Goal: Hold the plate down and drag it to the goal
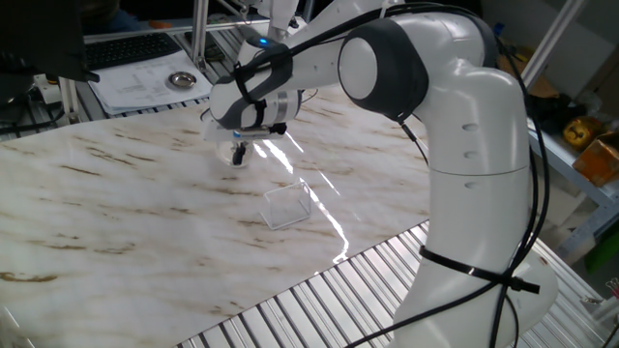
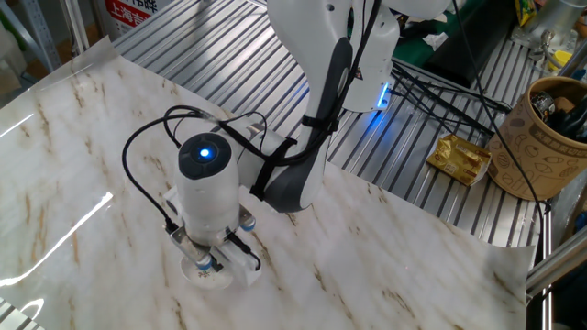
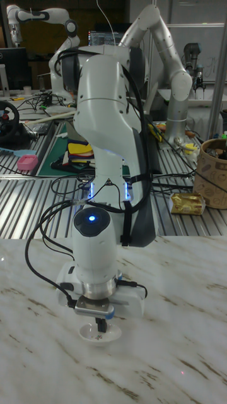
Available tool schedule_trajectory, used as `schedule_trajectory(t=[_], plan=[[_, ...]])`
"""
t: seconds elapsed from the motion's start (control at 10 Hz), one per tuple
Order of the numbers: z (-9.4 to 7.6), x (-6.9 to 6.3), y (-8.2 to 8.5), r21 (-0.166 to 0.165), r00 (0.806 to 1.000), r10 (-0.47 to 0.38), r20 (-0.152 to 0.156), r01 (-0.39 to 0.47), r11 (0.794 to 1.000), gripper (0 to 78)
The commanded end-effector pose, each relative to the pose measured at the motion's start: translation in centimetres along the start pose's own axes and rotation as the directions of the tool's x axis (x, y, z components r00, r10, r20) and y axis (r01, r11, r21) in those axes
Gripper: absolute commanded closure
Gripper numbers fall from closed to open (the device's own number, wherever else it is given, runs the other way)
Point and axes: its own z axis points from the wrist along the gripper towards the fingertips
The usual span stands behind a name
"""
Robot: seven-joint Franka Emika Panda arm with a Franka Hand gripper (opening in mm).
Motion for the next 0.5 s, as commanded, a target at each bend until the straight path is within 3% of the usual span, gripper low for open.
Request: schedule_trajectory(t=[0.1, 0.5], plan=[[-0.2, 0.5, -0.3, 0.0, 1.0, 0.003, 0.002, -0.003, 1.0, 77.6], [-1.4, 0.0, -0.1, 0.001, 1.0, 0.006, -0.003, -0.006, 1.0, 77.6]])
